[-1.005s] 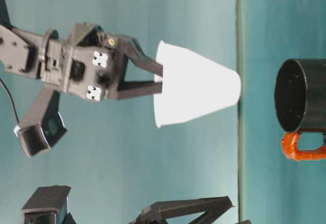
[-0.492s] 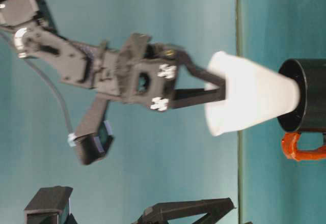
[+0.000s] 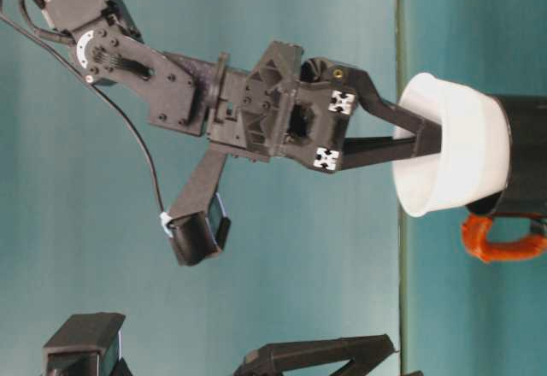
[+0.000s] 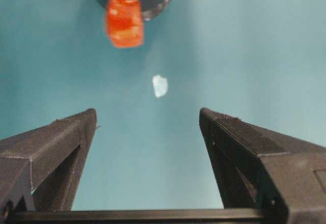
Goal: Put the paper cup into the moved red handle cup holder.
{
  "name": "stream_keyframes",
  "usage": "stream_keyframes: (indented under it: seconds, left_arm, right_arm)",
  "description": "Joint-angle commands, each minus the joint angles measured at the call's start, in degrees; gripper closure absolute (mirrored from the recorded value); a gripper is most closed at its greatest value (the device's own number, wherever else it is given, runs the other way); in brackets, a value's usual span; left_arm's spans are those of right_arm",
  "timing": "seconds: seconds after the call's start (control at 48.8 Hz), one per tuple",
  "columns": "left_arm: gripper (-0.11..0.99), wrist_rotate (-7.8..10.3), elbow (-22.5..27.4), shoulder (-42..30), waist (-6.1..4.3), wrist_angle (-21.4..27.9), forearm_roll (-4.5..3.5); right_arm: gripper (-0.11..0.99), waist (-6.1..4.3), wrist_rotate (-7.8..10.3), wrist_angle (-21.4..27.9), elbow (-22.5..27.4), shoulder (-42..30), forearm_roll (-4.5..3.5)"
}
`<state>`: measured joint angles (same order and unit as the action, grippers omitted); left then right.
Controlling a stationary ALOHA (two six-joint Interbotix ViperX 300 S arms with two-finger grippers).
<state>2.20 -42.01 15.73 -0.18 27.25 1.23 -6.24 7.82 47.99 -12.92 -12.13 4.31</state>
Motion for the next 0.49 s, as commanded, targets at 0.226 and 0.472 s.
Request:
stream_keyframes:
  seconds: [0.226,0.472]
  left_arm:
    - [-0.02,-1.05,0.53,0.18,-0.18,-0.62,0.0]
    - [-0.02,-1.14,0.53,0.26,-0.26,-0.62,0.0]
  right_arm:
    - [0.99,0.88,-0.44,-0.53,1.05,-0.53,0.09]
    - [0.99,1.32,-0.35,-0.53,1.05,-0.53,0.18]
